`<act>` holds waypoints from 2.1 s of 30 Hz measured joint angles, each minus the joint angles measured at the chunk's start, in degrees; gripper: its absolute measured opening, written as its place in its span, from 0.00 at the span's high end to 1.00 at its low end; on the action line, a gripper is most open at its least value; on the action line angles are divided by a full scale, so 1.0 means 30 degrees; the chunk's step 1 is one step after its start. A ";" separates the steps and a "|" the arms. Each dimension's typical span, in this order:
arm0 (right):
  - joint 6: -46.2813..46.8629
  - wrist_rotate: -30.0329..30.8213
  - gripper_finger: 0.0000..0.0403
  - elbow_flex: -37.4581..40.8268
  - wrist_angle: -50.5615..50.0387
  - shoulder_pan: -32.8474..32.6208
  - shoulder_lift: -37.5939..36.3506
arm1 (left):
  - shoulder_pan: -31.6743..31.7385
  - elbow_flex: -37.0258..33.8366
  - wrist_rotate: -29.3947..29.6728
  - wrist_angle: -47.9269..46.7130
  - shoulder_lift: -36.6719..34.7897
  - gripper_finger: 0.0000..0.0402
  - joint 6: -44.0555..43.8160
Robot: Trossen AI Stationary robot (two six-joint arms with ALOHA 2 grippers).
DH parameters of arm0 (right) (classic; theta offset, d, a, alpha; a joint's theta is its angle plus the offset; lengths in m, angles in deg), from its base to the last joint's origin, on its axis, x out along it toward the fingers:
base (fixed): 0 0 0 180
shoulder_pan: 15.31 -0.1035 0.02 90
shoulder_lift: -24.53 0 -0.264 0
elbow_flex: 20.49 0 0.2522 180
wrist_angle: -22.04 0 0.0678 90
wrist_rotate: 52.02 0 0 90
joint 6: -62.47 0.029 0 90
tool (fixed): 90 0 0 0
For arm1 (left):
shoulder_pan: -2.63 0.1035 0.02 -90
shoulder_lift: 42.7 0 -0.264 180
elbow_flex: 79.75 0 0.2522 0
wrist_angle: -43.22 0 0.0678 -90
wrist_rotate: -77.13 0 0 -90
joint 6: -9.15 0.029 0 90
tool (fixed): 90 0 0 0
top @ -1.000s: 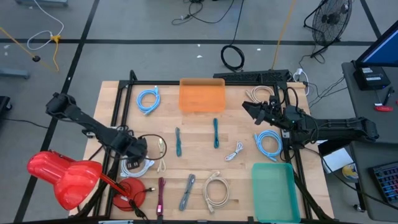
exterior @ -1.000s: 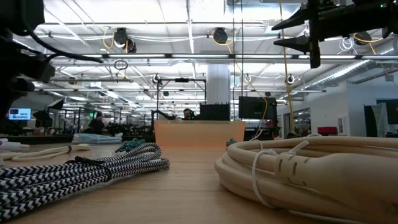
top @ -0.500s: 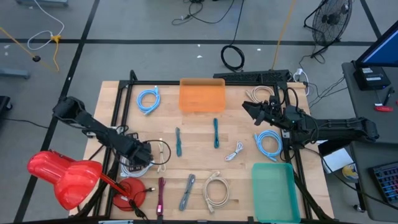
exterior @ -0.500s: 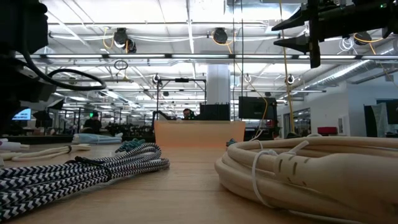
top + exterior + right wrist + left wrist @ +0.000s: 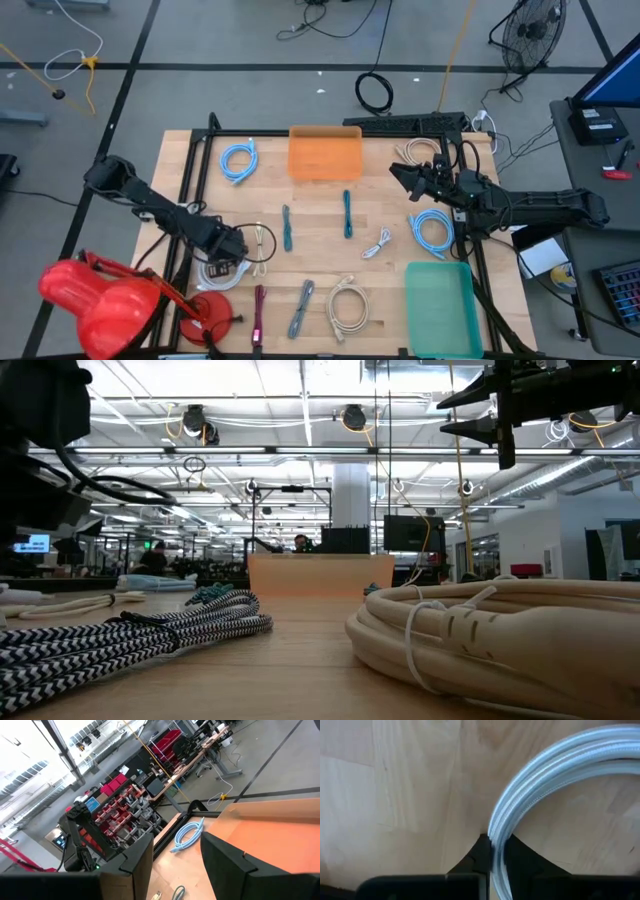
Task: Pick & Place USB Port
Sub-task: Put the large white charger cable into the orange bin
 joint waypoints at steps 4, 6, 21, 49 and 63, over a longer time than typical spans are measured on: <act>0.0138 -0.0011 0.61 0.0000 0.0000 0.0000 0.0000 | 0.0324 0.0000 0.0098 -0.0044 0.0007 0.90 -0.0560; 0.0146 -0.0014 0.61 0.0000 0.0000 0.0000 0.0000 | 0.0528 0.0000 0.0160 -0.0061 0.0007 0.91 -0.0691; 0.0146 -0.0041 0.61 0.0000 -0.0007 0.0000 0.0000 | 0.3832 -0.0230 0.1505 -0.1387 -0.3085 0.91 -0.3070; 0.1274 -0.0493 0.61 0.0000 -0.0149 -0.0004 -0.0004 | 1.2886 0.6743 0.3653 0.6959 -0.3848 0.92 -0.1473; 0.1710 -0.1513 0.61 0.0000 -0.1508 -0.0007 -0.0007 | 1.7854 1.9099 -0.1297 0.7835 0.8361 0.92 0.0185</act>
